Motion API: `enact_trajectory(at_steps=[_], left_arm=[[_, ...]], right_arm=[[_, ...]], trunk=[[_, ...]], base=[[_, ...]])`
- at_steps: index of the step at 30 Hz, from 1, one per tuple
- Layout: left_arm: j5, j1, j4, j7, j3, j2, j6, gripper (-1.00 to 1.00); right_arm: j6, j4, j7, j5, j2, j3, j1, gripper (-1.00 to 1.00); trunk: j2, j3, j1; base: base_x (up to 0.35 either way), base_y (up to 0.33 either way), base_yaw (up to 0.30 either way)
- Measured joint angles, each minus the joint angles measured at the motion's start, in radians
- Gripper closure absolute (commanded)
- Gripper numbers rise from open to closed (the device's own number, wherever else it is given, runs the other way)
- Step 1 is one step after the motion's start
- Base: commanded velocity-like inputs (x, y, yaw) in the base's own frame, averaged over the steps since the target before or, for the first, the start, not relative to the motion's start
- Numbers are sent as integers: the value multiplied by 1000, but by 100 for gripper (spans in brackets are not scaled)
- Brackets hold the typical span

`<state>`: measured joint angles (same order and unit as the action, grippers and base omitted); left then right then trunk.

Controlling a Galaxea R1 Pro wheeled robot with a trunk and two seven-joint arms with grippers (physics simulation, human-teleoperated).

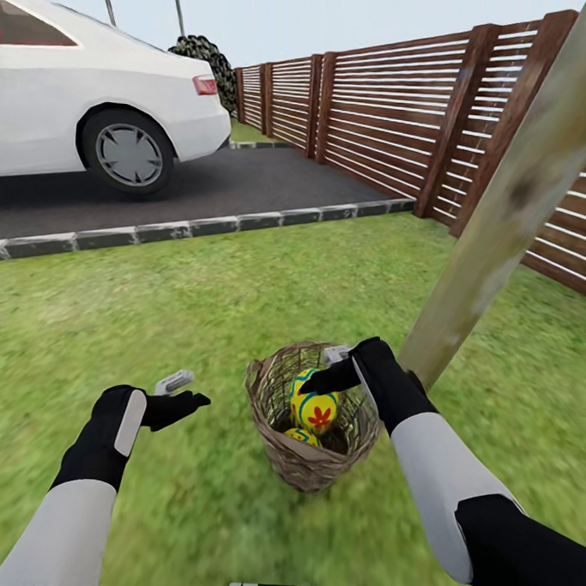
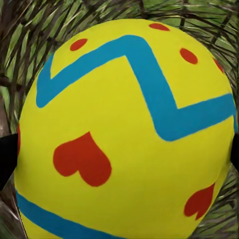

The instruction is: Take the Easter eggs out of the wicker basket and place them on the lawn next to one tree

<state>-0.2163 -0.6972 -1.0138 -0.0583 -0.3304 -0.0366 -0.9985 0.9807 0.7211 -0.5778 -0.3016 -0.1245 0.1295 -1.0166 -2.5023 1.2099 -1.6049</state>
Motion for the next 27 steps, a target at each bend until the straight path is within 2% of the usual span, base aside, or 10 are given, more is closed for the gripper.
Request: enact_trajectory(at_steps=[4, 5, 6, 8, 10, 12, 16, 21, 25, 27], left_arm=[[0, 0, 2, 0, 0, -2, 0, -100], [0, 0, 3, 0, 0, -3, 0, -100], [0, 0, 3, 0, 0, -3, 0, -100], [0, 0, 3, 0, 0, -4, 0, -100], [0, 0, 3, 0, 0, -4, 0, -100], [0, -1, 4, 1, 1, -4, 0, -100], [0, -1, 4, 0, 1, -4, 0, -100], [0, -2, 3, 0, 1, -3, 0, -100], [-1, -1, 2, 0, 1, -3, -1, -100], [-1, -1, 3, 0, 0, -4, -1, -100]], right_arm=[[-10, 5, 2, 0, 0, -4, 0, 100], [-22, 5, 1, -1, 2, -34, 0, 100], [-33, 5, 0, -3, 7, -92, 0, 100], [-46, 7, -4, -4, 13, -249, 0, 100], [-47, 30, -14, -2, 14, -306, 0, 100], [-44, 43, -85, -5, 17, -317, 0, 100], [-41, 44, -256, -10, 52, -318, 0, 100], [-40, 44, -328, -7, 63, -318, 0, 100], [-45, 41, -653, -11, 131, -320, 19, 100], [-48, 38, -701, -10, 140, -320, 29, 100]], trunk=[[1, -15, 2], [1, -19, 2], [1, -23, 3], [2, -31, 4], [2, -39, 5], [11, -46, 9], [39, -58, 25], [74, -74, 44], [102, -86, 59], [116, -93, 67]], base=[[0, 0, 0], [0, 0, 0], [0, 0, 0], [0, 0, 0], [0, 0, 0], [0, 0, 0], [0, 0, 0], [0, 0, 0], [-28, 0, 0], [-268, 0, 0]])
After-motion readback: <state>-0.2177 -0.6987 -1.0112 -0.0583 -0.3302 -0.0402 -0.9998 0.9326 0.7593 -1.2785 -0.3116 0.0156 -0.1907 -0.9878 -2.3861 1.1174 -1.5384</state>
